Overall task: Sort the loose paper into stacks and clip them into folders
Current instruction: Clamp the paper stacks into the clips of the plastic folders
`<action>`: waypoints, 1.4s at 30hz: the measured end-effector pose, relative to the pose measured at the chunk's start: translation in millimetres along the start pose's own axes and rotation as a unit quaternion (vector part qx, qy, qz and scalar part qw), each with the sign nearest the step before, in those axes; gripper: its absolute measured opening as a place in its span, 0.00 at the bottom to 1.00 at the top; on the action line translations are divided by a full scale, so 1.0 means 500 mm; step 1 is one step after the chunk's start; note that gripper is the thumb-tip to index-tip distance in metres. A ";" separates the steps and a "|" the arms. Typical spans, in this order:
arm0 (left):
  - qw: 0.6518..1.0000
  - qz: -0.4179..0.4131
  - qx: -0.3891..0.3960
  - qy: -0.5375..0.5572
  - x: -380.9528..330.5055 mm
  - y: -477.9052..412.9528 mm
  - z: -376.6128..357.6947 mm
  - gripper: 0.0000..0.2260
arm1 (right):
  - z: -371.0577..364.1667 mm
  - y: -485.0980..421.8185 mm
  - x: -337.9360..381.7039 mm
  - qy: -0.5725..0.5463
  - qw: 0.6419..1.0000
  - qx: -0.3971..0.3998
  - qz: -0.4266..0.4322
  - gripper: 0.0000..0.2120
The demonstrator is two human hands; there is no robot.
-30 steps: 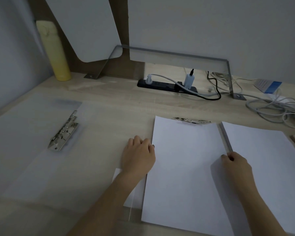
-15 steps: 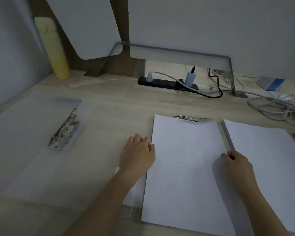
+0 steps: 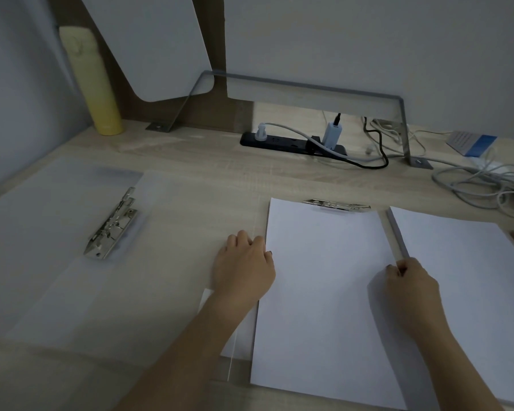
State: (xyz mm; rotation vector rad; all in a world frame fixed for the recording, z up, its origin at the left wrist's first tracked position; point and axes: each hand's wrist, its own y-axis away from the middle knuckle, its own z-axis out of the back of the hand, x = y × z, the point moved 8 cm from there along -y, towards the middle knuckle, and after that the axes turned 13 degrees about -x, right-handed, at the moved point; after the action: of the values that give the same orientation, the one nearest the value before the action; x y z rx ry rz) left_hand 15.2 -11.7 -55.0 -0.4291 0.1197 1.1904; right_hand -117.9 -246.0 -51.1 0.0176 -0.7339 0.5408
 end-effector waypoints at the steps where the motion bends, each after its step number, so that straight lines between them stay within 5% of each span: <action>1: 1.000 0.000 0.000 -0.010 0.000 0.001 -0.002 0.12 | 0.000 0.004 0.005 0.000 1.000 -0.010 0.011 0.07; 4: 0.999 -0.014 -0.036 0.019 -0.008 0.004 0.009 0.12 | 0.001 0.022 0.027 0.089 0.989 -0.065 0.099 0.12; 7: 0.992 -0.097 -0.035 0.074 -0.038 0.009 -0.004 0.22 | -0.007 0.035 0.041 0.197 0.942 -0.141 0.232 0.11; 12: 0.987 -0.153 -0.018 0.054 -0.062 0.023 -0.030 0.28 | -0.025 0.029 0.061 0.230 0.919 -0.130 0.294 0.11; 15: 0.985 -0.153 0.001 0.075 -0.066 0.035 -0.044 0.38 | -0.052 -0.021 0.074 0.144 0.960 -0.046 0.235 0.13; 19: 0.988 -0.141 0.021 0.060 -0.061 0.036 -0.052 0.42 | -0.080 -0.098 0.096 -0.055 0.996 0.050 0.044 0.10; 22: 0.988 -0.141 0.013 0.068 -0.062 0.039 -0.044 0.42 | -0.104 -0.131 0.109 -0.130 0.986 0.094 -0.043 0.17; 25: 0.987 -0.137 0.024 0.082 -0.061 0.041 -0.050 0.41 | -0.116 -0.128 0.108 -0.291 0.941 0.080 -0.149 0.08; 26: 0.987 -0.138 0.025 0.083 -0.062 0.040 -0.050 0.41 | -0.115 -0.123 0.114 -0.312 0.935 0.070 -0.152 0.12; 29: 0.988 -0.139 0.008 0.067 -0.059 0.037 -0.055 0.40 | -0.102 -0.116 0.147 -0.309 0.948 0.041 -0.069 0.23; 42: 0.990 -0.135 -0.010 0.028 -0.053 0.035 -0.066 0.34 | -0.159 -0.096 0.271 -0.033 0.963 0.063 0.259 0.29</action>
State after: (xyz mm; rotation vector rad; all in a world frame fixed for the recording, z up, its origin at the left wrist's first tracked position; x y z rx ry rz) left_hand -6.6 -42.0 -81.3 -0.4797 0.0946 0.9133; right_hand 38.2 -208.6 -15.6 -0.0397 -0.7702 1.0916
